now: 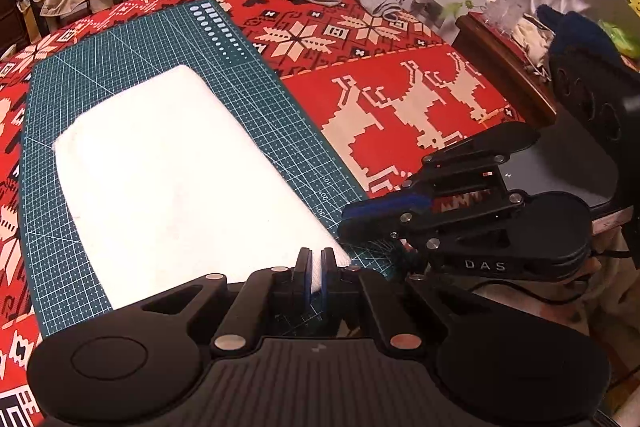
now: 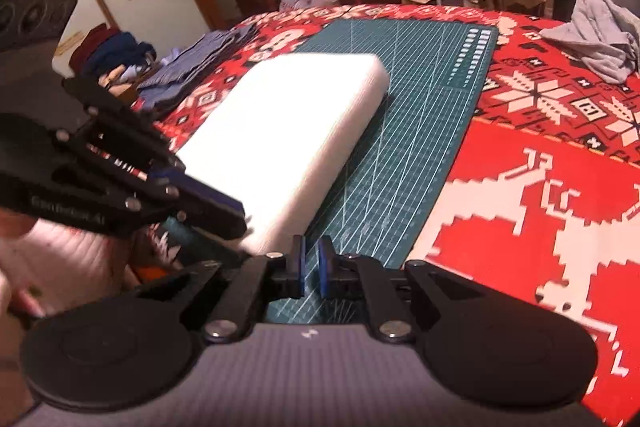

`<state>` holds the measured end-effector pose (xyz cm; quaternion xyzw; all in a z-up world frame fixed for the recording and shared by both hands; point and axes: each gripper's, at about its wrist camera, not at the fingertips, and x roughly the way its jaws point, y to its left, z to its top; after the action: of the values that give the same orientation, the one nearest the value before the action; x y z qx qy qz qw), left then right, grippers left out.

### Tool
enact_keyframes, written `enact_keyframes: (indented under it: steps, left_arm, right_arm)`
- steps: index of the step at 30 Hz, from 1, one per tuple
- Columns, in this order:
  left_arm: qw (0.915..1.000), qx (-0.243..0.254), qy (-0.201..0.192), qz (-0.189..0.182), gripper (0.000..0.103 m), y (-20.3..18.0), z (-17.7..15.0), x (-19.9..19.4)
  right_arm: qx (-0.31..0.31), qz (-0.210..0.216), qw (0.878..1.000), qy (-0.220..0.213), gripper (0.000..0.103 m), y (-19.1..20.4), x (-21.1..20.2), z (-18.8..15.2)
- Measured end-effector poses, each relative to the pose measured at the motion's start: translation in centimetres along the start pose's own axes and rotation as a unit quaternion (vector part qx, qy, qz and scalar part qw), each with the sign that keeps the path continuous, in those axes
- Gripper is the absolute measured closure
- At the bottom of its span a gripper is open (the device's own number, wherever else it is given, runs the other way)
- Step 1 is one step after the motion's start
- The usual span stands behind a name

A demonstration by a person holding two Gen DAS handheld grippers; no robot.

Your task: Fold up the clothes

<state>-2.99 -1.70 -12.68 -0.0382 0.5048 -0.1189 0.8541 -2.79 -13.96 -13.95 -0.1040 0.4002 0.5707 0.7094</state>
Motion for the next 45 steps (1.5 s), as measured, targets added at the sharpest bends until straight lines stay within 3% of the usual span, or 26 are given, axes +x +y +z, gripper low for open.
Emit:
enact_keyframes:
  steps: [8,14,23,28,36,45]
  left_arm:
    - [0.9998,0.013,0.013,-0.010,0.100,-0.6,-1.0,-0.3]
    - [0.9999,0.003,-0.010,-0.009,0.100,-0.3,-0.9,-1.3]
    - [0.9989,-0.035,-0.023,0.023,0.100,2.5,-1.2,-1.0]
    - [0.9987,-0.040,-0.022,0.020,0.100,3.0,-2.3,-1.8]
    - [0.9973,-0.060,-0.039,0.016,0.100,4.4,-2.5,-3.1]
    - [0.9973,-0.068,-0.021,0.019,0.100,5.6,-4.0,-3.2]
  right_arm:
    - [-0.013,-0.013,1.000,-0.001,0.094,0.7,-0.2,0.0]
    - [-0.009,-0.021,1.000,-0.004,0.093,0.6,-0.8,0.0]
    - [0.009,-0.051,0.999,-0.015,0.093,-0.2,0.1,1.1]
    - [-0.006,-0.033,0.999,0.000,0.093,0.7,0.7,0.9]
    - [-0.016,-0.042,0.999,0.007,0.093,0.9,-1.0,0.8]
    - [-0.028,-0.038,0.998,0.033,0.094,1.8,0.5,0.9]
